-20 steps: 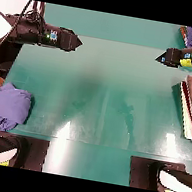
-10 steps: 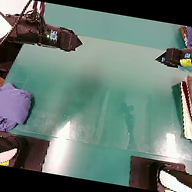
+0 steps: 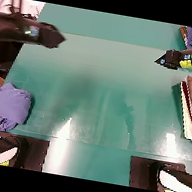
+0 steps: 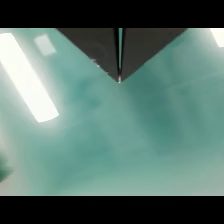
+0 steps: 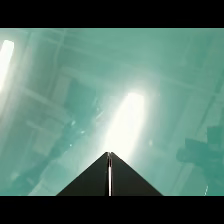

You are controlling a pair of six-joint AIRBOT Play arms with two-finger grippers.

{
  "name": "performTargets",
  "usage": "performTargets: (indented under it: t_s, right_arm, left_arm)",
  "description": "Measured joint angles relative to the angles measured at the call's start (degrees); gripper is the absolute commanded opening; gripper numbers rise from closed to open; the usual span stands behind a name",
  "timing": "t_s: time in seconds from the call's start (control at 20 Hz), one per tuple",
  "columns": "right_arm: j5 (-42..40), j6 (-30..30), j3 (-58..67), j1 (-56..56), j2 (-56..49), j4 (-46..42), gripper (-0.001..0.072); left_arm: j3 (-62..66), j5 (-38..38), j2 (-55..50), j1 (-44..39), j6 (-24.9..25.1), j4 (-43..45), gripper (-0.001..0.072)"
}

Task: Fold the shirts.

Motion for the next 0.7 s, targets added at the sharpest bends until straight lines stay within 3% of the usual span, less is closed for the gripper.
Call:
performTargets:
  t_s: [0.1,0.15,0.2,0.25,0.45,0.7]
  right_arm:
    - [0.28,0.0,0.0,0.0,0.0,-0.04,0.0019]
    - [0.31,-0.02,0.0,0.0,0.0,-0.02,0.0019]
    - [0.42,-0.02,0.0,0.0,0.0,-0.04,0.0019]
    - [0.48,-0.02,0.0,0.0,0.0,-0.07,0.0019]
    - [0.7,-0.04,0.0,0.0,0.0,-0.07,0.0019]
    - [1.11,-0.04,0.0,0.0,0.0,-0.04,0.0019]
  left_arm:
    - [-0.96,-8.92,2.4,2.36,-0.87,9.11,0.0029]
    - [-1.95,-13.0,3.26,3.34,-1.2,13.18,0.0184]
    - [-3.56,-16.9,3.91,4.28,-1.44,17.2,0.0507]
    - [-5.49,-19.56,4.31,5.01,-1.88,20.22,0.0663]
    - [-18.21,-20.92,5.18,6.32,-5.2,27.47,0.0662]
    - [-35.82,-11.23,5.42,6.75,-10.71,31.95,0.0662]
